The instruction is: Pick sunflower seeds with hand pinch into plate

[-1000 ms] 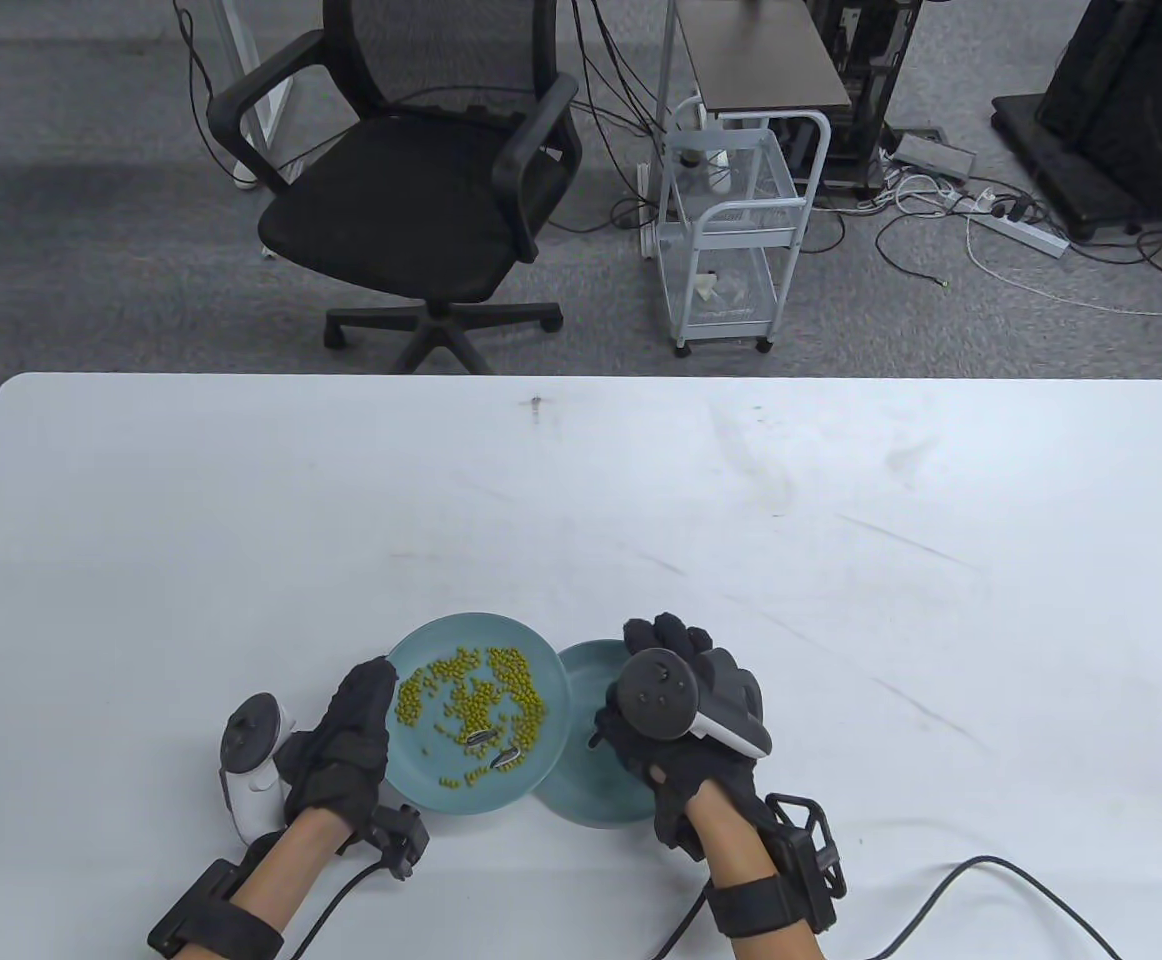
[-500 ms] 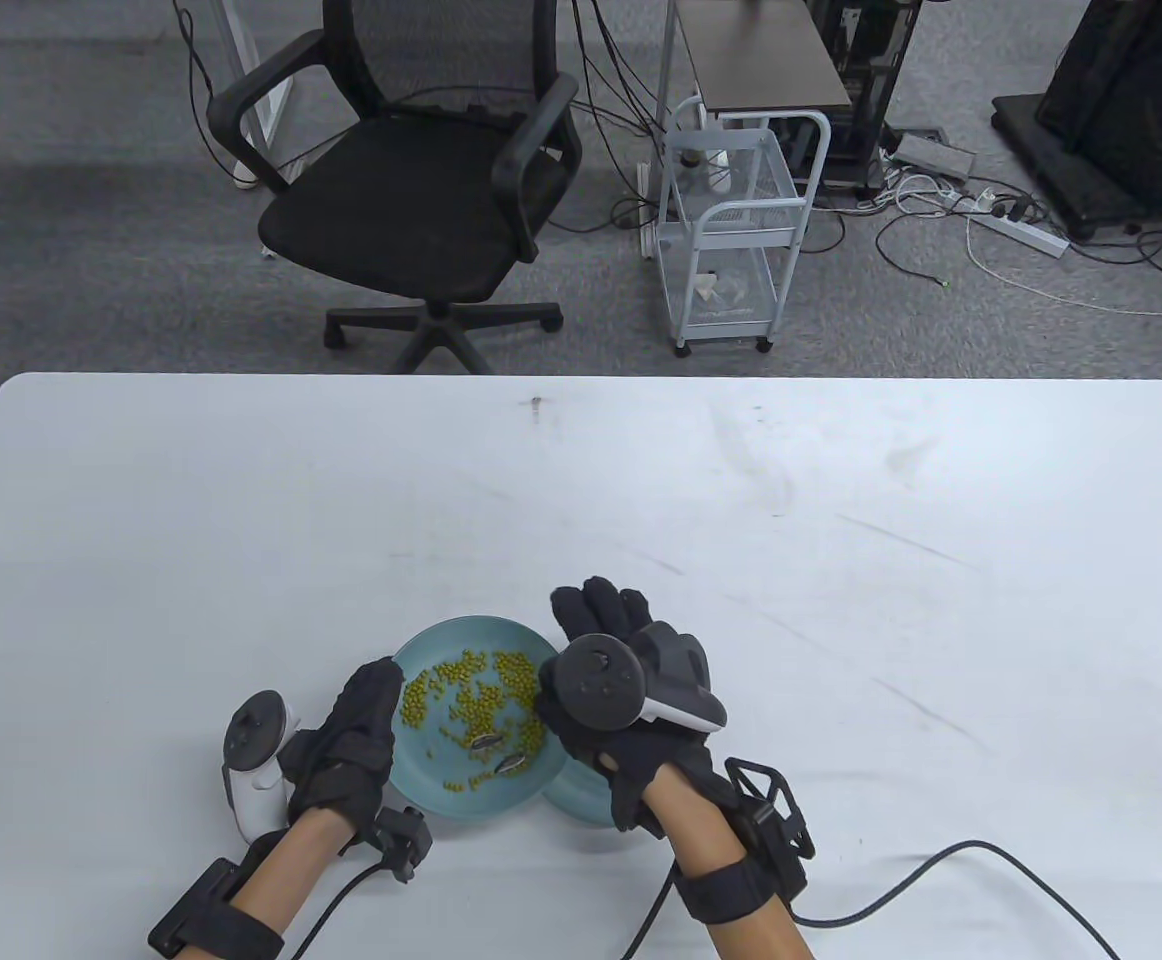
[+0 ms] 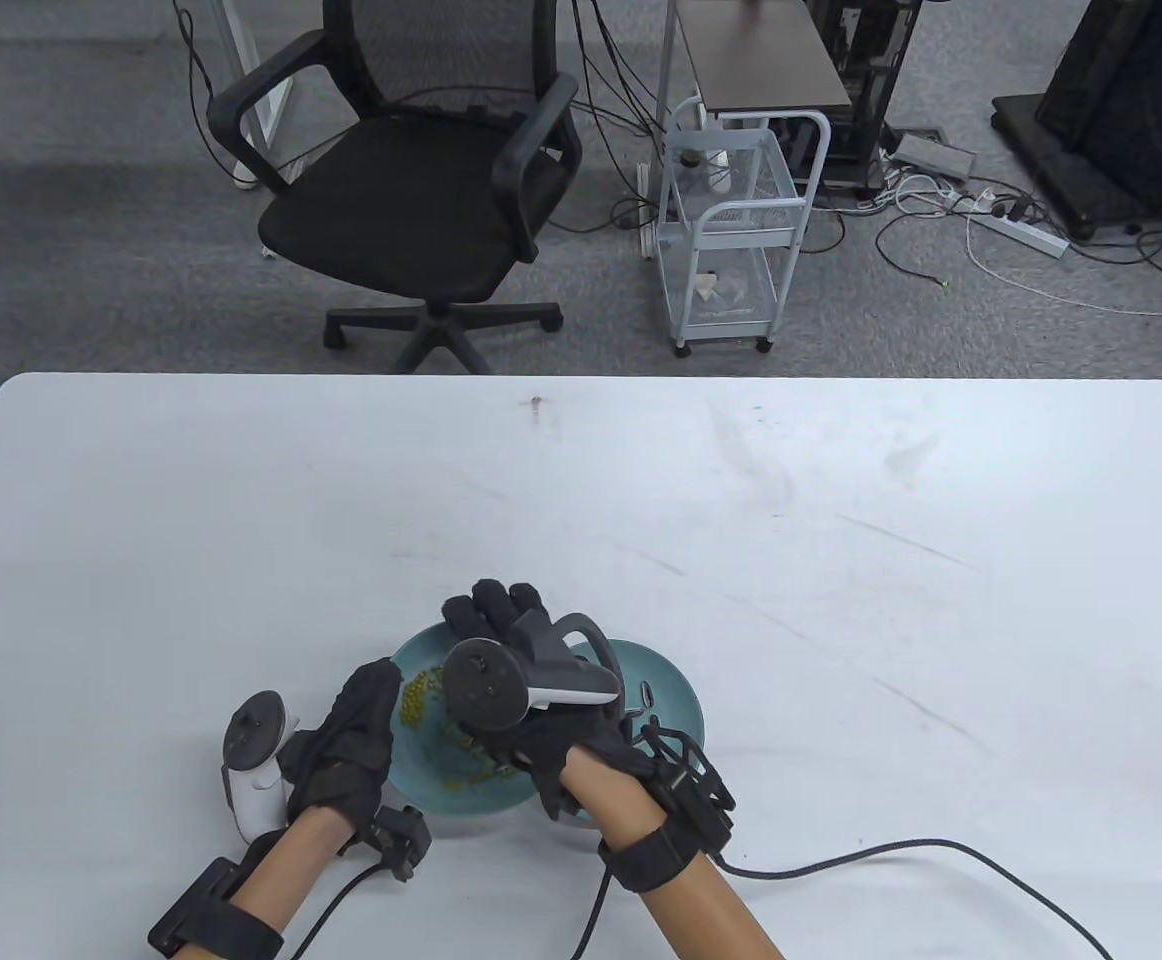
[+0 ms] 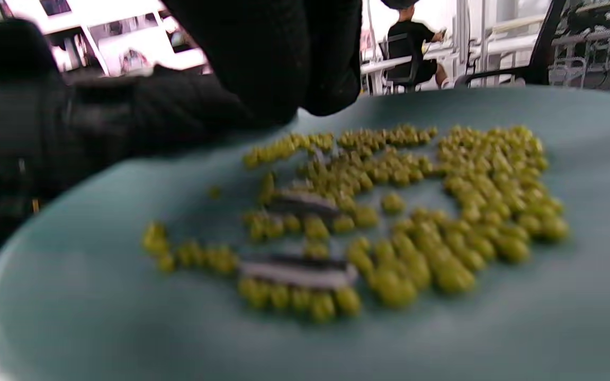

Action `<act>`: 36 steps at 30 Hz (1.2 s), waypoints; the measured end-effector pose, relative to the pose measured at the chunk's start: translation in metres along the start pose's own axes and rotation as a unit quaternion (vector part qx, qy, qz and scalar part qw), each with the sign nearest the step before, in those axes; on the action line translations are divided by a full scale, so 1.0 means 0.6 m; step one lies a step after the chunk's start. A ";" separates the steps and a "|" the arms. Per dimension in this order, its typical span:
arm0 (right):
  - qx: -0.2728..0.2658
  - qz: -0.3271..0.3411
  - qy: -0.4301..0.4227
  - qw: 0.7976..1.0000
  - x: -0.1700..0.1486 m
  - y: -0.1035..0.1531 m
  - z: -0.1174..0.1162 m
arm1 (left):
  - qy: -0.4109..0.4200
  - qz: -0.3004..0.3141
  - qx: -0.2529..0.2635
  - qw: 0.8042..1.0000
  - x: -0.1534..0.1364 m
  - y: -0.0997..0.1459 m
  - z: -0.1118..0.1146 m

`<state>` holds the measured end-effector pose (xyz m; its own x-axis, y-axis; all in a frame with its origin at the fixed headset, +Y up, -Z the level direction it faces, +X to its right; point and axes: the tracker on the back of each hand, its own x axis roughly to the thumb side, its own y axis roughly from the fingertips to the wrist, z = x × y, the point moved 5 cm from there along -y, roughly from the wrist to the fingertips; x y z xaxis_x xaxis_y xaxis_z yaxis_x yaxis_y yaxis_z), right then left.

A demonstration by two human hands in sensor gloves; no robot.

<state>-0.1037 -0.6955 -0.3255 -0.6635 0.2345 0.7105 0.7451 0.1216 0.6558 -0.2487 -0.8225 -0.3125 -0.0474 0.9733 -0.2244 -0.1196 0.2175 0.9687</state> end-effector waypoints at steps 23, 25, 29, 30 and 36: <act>0.013 -0.006 0.045 0.999 -0.007 -0.004 -0.040 | -0.018 0.004 0.004 1.000 -0.001 0.005 0.006; 0.010 -0.008 0.045 0.999 -0.008 -0.003 -0.038 | -0.017 0.004 0.002 1.000 -0.001 0.005 0.006; 0.011 -0.009 0.049 0.999 -0.006 -0.002 -0.040 | -0.017 0.005 0.001 1.000 -0.001 0.004 0.007; 0.012 -0.009 0.053 0.998 -0.005 -0.002 -0.041 | -0.018 0.005 0.002 1.000 -0.001 0.004 0.006; 0.011 -0.004 0.046 0.999 -0.005 -0.002 -0.046 | -0.021 0.006 0.008 1.000 -0.002 0.004 0.004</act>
<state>-0.1044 -0.7229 -0.3214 -0.6719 0.1433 0.7267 0.7406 0.1447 0.6562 -0.2465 -0.8228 -0.3100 -0.0079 0.9780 -0.2083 -0.1030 0.2064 0.9730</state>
